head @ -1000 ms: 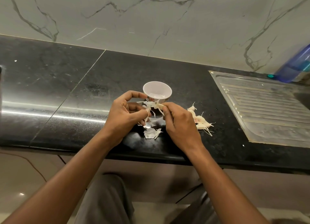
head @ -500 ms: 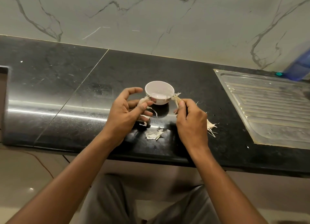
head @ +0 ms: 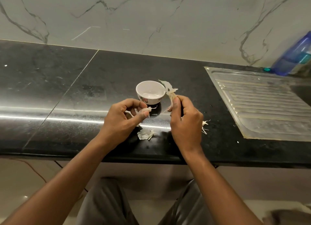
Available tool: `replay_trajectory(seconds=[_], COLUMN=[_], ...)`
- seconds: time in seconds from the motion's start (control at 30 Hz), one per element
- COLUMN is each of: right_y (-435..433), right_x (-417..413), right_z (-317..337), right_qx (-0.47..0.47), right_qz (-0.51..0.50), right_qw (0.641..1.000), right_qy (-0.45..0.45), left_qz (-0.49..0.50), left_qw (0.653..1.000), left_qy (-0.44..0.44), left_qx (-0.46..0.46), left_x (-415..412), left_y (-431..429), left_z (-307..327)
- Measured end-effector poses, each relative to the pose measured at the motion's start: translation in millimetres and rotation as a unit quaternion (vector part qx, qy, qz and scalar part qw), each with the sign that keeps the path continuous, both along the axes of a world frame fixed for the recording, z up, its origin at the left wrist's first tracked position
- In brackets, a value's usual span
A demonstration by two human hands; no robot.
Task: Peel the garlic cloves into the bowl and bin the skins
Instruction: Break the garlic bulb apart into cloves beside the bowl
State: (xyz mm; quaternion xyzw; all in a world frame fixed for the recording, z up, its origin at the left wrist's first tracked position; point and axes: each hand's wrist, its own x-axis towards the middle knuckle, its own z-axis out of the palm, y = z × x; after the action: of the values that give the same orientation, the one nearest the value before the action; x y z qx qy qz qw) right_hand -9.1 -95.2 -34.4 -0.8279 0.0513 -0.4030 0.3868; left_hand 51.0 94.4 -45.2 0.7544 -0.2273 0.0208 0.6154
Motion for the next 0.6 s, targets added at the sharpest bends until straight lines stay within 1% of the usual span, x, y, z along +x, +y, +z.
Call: replay_trajectory(seconds=[0.13, 0.3, 0.37, 0.43, 0.6], right_y=[-1.3, -8.3, -12.3, -16.3, -18.8], right_x=[-6.5, -10.5, -10.0, -7.3, -3.4], right_z=[4.9, 6.4, 4.8, 1.8, -0.6], right_qx=[0.097, 0.191, 0.217, 0.240, 0.251], right_qz=[-0.034, -0.104, -0.134, -0.146, -0.146], right_qw=[0.994, 0.972, 0.962, 0.955, 0.954], right_qy=[-0.039, -0.085, -0.100, -0.093, -0.067], left_qz=[0.000, 0.006, -0.001, -0.006, -0.010], left_qw=[0.998, 0.994, 0.992, 0.990, 0.987], left_qy=[-0.028, -0.033, -0.035, -0.034, -0.035], left_qx=[0.057, 0.106, 0.118, 0.134, 0.156], left_x=[-4.2, -4.0, -1.5, 0.1, 2.9], left_y=[-13.6, -50.8, -65.3, -77.0, -88.5], left_z=[2.4, 4.5, 6.7, 9.6, 8.7])
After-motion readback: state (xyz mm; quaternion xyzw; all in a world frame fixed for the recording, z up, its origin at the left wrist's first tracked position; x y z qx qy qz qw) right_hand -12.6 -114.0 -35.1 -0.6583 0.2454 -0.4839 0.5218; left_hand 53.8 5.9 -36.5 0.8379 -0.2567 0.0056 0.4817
